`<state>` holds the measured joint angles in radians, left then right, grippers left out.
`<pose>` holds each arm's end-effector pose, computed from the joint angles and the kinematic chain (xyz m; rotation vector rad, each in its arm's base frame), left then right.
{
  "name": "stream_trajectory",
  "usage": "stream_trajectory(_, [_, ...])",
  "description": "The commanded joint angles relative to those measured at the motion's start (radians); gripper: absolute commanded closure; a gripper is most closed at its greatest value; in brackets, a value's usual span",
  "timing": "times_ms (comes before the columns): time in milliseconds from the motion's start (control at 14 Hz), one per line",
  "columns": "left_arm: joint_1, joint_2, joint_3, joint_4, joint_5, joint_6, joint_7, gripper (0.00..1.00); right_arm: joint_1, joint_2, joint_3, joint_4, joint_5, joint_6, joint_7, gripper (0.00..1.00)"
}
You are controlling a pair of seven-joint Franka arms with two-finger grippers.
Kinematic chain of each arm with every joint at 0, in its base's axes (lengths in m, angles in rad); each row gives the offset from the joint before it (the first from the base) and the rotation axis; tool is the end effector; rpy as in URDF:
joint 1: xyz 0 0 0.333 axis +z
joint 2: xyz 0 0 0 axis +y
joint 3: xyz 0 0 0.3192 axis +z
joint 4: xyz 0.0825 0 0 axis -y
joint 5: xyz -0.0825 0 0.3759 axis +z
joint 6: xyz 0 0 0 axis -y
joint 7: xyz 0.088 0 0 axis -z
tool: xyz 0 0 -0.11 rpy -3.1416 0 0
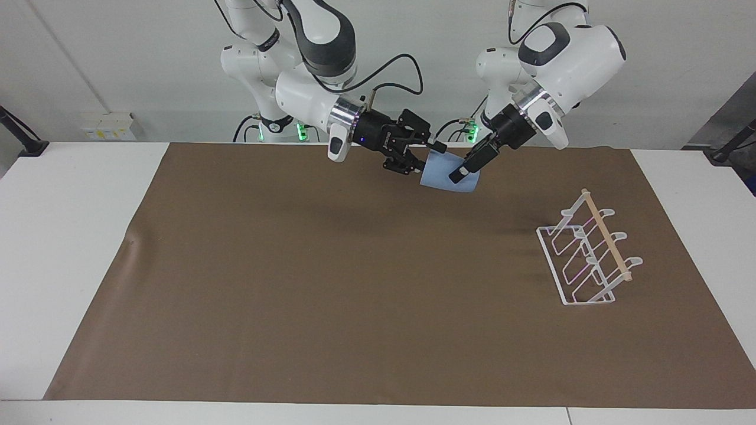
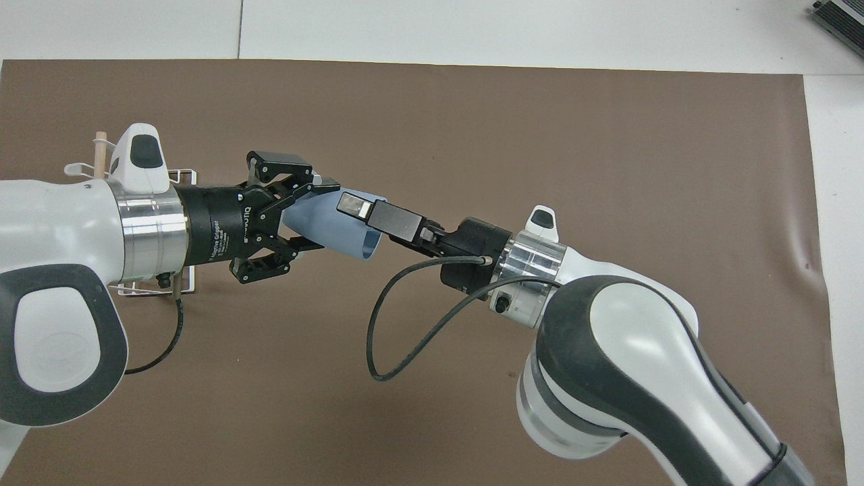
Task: Hang cup on cup holder
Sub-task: 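Open the right gripper and pull it back from the cup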
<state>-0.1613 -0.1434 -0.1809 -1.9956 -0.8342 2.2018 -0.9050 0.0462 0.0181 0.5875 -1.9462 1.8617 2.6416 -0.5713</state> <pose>0.5019 -0.2133 0.5720 2.0947 1.0779 -0.1917 0.4920 0.3300 0.5246 -1.7697 0.2881 -0.4111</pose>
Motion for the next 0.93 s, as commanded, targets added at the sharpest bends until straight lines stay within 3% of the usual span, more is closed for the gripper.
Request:
stream_trajectory(0, [0.028, -0.001, 0.009, 0.018, 0.084, -0.031, 0.032, 1.0, -0.017, -0.009, 0.018, 0.012, 0.005, 0.032, 0.027, 0.0])
stream_trajectory(429, [0.058, 0.005, 0.009, 0.095, 0.467, -0.117, 0.032, 1.0, -0.02, -0.007, 0.006, 0.015, -0.218, 0.035, 0.022, 0.0])
stream_trajectory(857, [0.034, 0.011, -0.003, 0.185, 0.84, -0.201, 0.032, 1.0, -0.025, 0.014, -0.047, 0.021, -0.747, 0.011, 0.025, 0.0])
